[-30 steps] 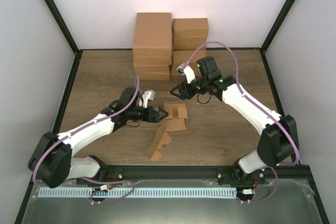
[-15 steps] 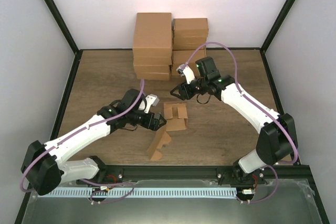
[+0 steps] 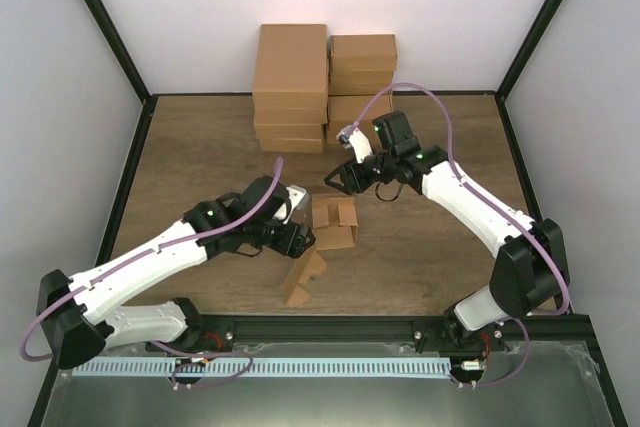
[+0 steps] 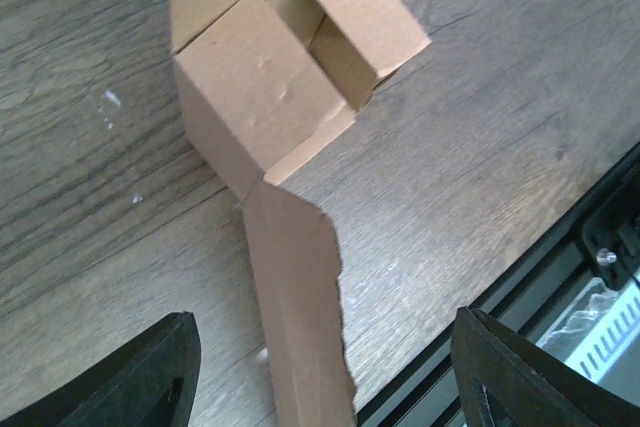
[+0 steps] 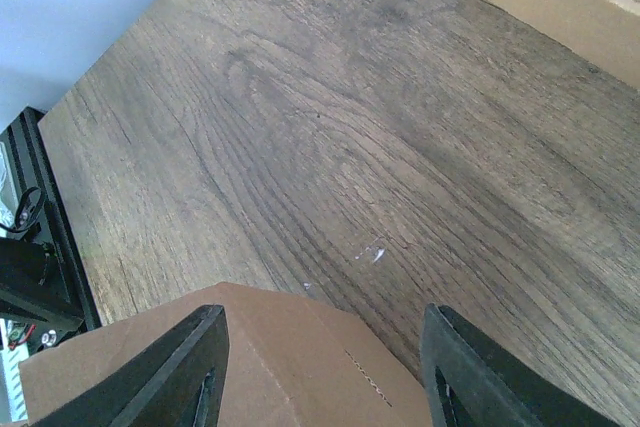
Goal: Fold the paper box
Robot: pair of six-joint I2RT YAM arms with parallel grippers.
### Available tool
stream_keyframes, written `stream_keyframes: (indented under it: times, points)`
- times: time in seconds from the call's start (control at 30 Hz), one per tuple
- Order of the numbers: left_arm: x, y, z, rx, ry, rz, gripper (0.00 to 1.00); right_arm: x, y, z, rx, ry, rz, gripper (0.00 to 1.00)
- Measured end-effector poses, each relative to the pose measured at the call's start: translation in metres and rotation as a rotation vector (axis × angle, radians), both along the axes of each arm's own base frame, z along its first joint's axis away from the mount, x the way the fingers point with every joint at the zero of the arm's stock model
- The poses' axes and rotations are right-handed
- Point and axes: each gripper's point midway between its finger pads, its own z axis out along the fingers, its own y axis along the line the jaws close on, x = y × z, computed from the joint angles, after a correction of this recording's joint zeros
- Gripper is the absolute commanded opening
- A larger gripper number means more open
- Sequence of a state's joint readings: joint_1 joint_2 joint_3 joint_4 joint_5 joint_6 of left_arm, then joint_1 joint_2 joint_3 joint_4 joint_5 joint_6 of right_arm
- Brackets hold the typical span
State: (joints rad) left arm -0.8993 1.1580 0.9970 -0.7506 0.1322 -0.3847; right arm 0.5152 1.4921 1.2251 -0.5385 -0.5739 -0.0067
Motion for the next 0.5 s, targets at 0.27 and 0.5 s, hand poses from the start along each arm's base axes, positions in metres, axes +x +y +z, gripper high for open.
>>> stream_keyframes:
  times: [0.27,0.5]
  points:
    - [-0.014,0.003,-0.010,0.077,0.022,0.002,0.65,-0.001,-0.002,0.003,-0.004,-0.009,-0.007,0.56]
    - [-0.014,0.006,-0.013,0.126,0.016,0.019,0.58,-0.003,-0.003,0.004,-0.008,-0.012,-0.010,0.56]
